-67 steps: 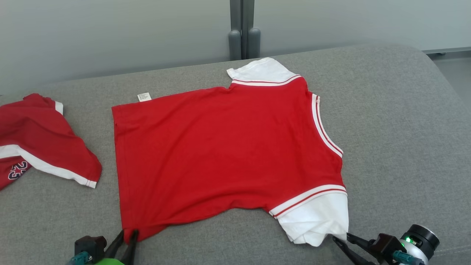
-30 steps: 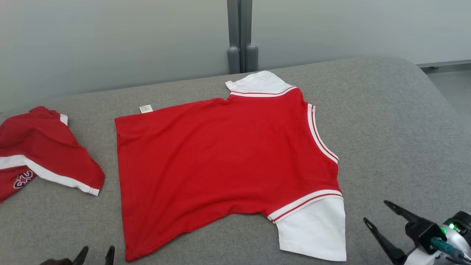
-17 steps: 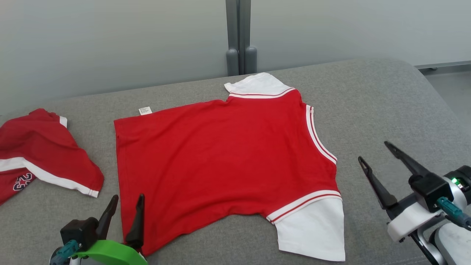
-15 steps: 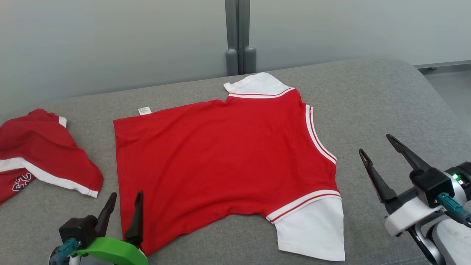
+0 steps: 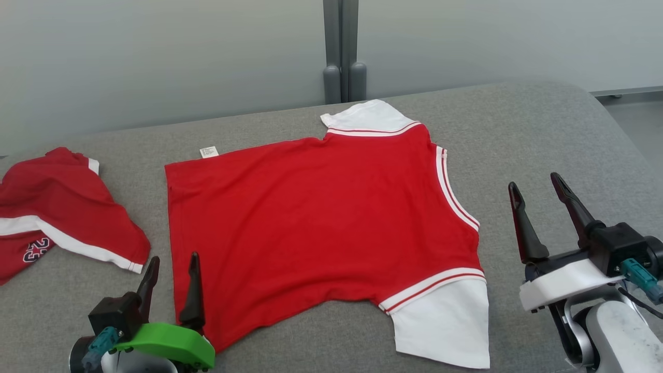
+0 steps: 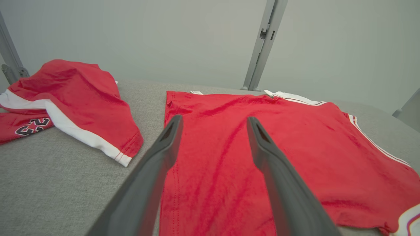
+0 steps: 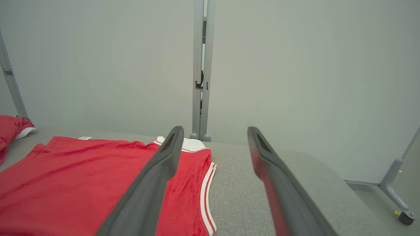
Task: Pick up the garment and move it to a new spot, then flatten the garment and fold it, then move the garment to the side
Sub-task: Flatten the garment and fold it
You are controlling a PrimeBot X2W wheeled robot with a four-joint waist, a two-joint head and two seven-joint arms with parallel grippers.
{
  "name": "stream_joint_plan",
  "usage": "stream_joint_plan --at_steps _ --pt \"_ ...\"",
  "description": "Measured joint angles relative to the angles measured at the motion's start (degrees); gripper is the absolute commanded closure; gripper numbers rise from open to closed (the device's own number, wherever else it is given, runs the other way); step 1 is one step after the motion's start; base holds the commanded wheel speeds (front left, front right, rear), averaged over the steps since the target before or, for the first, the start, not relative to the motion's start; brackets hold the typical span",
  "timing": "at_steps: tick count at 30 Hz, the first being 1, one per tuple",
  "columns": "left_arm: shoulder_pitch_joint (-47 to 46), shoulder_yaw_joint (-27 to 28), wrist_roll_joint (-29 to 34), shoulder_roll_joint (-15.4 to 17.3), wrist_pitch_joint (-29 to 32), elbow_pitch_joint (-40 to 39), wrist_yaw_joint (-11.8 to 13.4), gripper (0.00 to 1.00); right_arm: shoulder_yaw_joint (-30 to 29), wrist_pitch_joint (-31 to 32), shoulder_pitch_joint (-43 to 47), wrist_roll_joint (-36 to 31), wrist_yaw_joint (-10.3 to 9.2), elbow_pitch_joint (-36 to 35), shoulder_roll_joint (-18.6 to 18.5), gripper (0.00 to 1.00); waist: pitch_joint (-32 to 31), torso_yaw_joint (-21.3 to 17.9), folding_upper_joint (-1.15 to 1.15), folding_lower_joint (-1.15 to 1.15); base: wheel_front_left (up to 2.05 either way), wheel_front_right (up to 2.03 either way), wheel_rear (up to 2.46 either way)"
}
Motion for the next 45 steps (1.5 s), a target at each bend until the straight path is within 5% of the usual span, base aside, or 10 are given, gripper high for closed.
stream_joint_plan --at_steps 15,45 --pt "2.5 2.2 3.2 -0.7 0.0 -2.3 1.9 0.0 0.8 0.0 3.0 0.5 -0.08 4.2 4.6 0.0 -0.2 0.5 0.0 0.0 0.0 0.0 0.0" --pt "6.4 1.8 1.9 -1.6 0.0 0.3 2.2 0.0 0.2 0.0 2.7 1.5 1.02 7.8 6.7 0.0 -0.5 0.4 0.0 0.0 0.0 0.0 0.0"
